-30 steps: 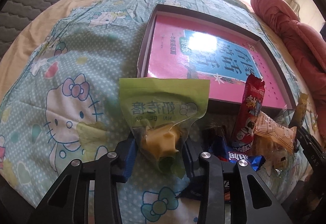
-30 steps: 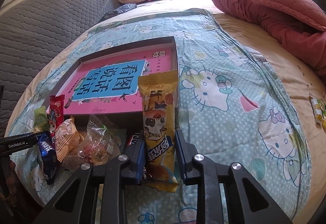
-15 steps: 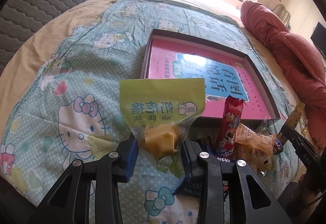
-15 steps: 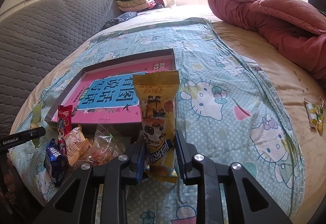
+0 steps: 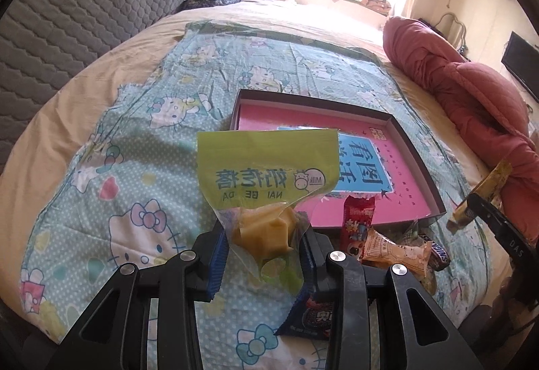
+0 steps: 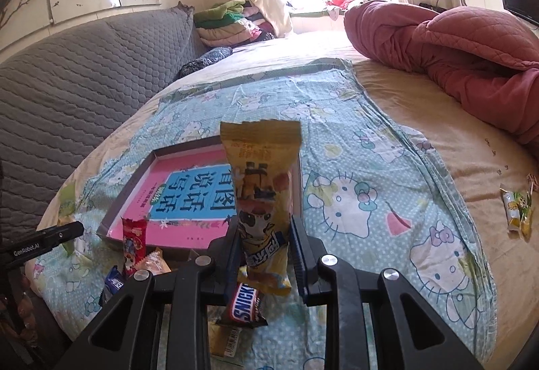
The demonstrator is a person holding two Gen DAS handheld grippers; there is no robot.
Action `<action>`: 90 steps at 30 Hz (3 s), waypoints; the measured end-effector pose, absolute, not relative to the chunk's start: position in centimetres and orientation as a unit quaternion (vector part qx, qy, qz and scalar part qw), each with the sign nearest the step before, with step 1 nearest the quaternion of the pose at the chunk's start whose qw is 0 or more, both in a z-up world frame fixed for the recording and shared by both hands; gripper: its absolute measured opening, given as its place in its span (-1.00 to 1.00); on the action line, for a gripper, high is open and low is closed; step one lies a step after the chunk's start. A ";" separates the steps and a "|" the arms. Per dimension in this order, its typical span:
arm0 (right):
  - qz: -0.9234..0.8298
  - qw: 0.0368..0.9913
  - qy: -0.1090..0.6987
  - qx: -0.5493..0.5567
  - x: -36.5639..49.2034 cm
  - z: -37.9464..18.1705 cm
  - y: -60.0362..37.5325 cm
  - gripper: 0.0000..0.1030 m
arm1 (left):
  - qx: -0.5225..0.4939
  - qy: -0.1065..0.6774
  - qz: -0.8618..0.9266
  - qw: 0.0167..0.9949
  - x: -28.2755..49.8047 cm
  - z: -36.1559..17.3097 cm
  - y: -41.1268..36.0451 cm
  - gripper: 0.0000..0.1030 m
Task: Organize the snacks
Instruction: 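Carry the green-labelled bag over the pink tray while the right gripper carries the yellow bar there, then open the left gripper to drop the bag in the tray while the right gripper releases the yellow bar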
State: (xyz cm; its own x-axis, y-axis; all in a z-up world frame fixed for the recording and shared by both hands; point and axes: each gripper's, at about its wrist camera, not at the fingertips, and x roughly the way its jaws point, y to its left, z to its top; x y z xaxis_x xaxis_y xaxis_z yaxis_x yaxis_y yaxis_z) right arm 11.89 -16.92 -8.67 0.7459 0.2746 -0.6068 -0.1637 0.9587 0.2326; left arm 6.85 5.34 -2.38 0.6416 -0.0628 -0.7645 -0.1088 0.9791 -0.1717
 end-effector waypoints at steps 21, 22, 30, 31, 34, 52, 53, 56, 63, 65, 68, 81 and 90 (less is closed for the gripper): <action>0.129 0.928 0.342 0.074 17.4 -8.1 -14.0 -0.46 | -0.121 0.418 0.000 0.900 13.4 -3.3 5.7 -0.25; 0.126 0.927 0.345 0.074 17.6 -8.2 -14.0 -0.46 | -0.119 0.422 -0.002 0.899 13.7 -3.6 5.7 -0.25; 0.113 0.923 0.358 0.079 16.1 -7.7 -14.4 -0.46 | -0.106 0.436 -0.021 0.893 15.3 -4.9 5.5 -0.25; 0.107 0.923 0.363 0.074 16.1 -7.6 -14.3 -0.46 | -0.101 0.437 -0.021 0.893 15.4 -5.1 5.3 -0.25; 0.093 0.918 0.381 0.057 16.7 -8.0 -13.9 -0.46 | -0.096 0.447 -0.026 0.889 15.7 -5.7 5.1 -0.25; 0.086 0.897 0.432 0.028 20.4 -12.8 -10.4 -0.46 | -0.098 0.468 -0.040 0.877 16.6 -7.8 5.5 -0.22; 0.085 0.897 0.432 0.029 20.4 -12.9 -10.5 -0.46 | -0.097 0.469 -0.041 0.877 16.6 -7.9 5.5 -0.22; 0.082 0.897 0.433 0.035 20.4 -13.0 -10.8 -0.46 | -0.095 0.473 -0.046 0.875 16.7 -8.1 5.2 -0.21; 0.075 0.891 0.444 0.054 20.3 -13.5 -11.7 -0.46 | -0.093 0.483 -0.049 0.870 16.6 -8.5 5.1 -0.03; 0.076 0.891 0.445 0.056 20.1 -13.5 -11.8 -0.46 | -0.091 0.484 -0.047 0.869 16.6 -8.5 5.0 -0.01; 0.077 0.891 0.443 0.058 19.9 -13.4 -11.8 -0.46 | -0.089 0.484 -0.046 0.870 16.5 -8.4 5.0 0.00; 0.078 0.896 0.432 0.069 19.5 -12.5 -12.4 -0.45 | -0.104 0.468 -0.057 0.876 16.1 -7.4 5.7 0.23; 0.082 0.902 0.418 0.072 18.9 -11.5 -12.4 -0.23 | -0.109 0.451 -0.050 0.884 15.5 -6.1 6.2 0.36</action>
State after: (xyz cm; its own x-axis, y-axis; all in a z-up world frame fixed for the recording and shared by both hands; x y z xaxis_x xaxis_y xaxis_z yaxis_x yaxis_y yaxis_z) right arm 18.95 -12.37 -11.50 0.6367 0.2087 -0.7424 -0.0881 0.9761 0.1988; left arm 15.49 6.23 -6.07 0.5882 -0.1867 -0.7869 -0.0101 0.9712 -0.2379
